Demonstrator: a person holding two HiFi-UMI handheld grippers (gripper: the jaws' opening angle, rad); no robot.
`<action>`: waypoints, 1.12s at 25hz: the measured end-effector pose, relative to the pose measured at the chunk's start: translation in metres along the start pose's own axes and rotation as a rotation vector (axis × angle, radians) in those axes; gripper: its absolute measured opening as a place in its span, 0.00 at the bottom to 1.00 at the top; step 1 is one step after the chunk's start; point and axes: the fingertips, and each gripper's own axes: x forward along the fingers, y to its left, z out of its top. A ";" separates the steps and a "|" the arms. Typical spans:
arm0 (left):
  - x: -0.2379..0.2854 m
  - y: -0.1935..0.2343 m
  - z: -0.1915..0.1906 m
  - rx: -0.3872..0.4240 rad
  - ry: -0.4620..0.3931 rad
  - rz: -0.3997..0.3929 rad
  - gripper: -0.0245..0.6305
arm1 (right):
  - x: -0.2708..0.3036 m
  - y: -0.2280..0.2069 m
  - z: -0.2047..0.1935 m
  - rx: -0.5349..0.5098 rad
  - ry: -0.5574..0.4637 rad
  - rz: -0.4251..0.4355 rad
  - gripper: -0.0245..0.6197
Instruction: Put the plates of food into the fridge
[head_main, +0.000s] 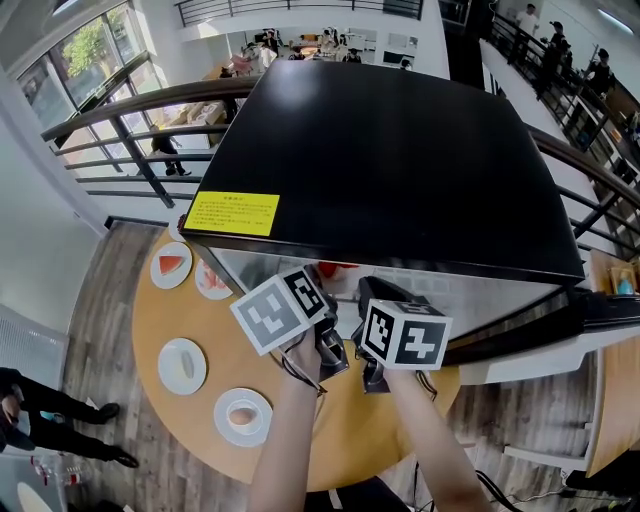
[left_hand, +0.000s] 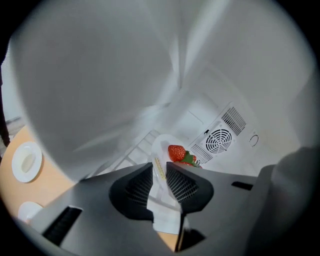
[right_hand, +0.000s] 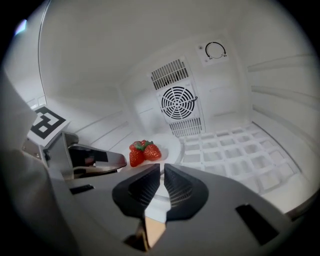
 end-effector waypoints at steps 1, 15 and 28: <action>-0.001 -0.001 0.000 0.019 -0.008 0.001 0.17 | 0.002 -0.001 0.001 0.005 -0.006 -0.003 0.09; -0.008 -0.018 0.010 0.563 -0.024 0.147 0.19 | 0.014 0.010 0.010 -0.027 -0.017 0.017 0.09; -0.013 -0.011 0.013 0.737 -0.109 0.275 0.18 | 0.010 0.004 0.016 0.007 -0.049 0.011 0.08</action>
